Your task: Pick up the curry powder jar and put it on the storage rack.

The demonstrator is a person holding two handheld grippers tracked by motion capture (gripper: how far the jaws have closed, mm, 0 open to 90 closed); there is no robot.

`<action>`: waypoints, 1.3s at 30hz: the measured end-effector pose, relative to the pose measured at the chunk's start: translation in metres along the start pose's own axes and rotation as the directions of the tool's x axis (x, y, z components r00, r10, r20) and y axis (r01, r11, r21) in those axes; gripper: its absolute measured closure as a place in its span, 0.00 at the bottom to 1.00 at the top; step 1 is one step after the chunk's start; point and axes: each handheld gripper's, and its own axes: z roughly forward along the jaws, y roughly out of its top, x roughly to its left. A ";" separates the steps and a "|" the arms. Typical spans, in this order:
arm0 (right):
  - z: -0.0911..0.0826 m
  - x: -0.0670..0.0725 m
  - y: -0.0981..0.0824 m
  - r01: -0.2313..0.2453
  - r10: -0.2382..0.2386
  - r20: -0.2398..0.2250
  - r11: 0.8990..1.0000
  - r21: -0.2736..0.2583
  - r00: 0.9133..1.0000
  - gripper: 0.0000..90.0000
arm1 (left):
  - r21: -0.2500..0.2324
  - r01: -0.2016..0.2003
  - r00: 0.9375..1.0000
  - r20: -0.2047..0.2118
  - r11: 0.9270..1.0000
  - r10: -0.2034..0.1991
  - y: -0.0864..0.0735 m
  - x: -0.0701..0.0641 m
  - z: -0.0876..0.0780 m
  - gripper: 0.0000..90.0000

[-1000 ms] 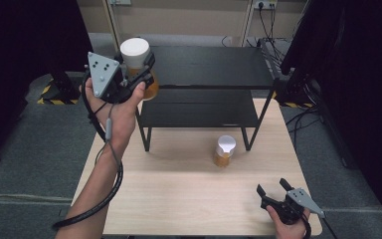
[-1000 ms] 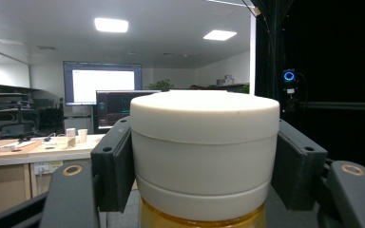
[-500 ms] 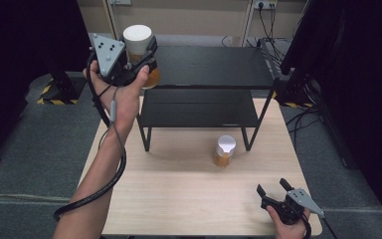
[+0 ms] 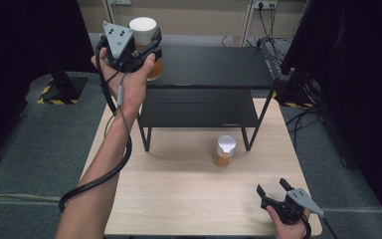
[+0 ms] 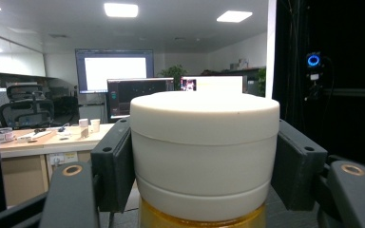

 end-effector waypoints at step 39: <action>0.000 -0.001 0.000 0.007 -0.007 -0.010 1.000 -0.001 1.000 0.06 | 0.077 -0.006 0.999 -0.053 0.997 0.010 -0.012 0.001 0.038 0.37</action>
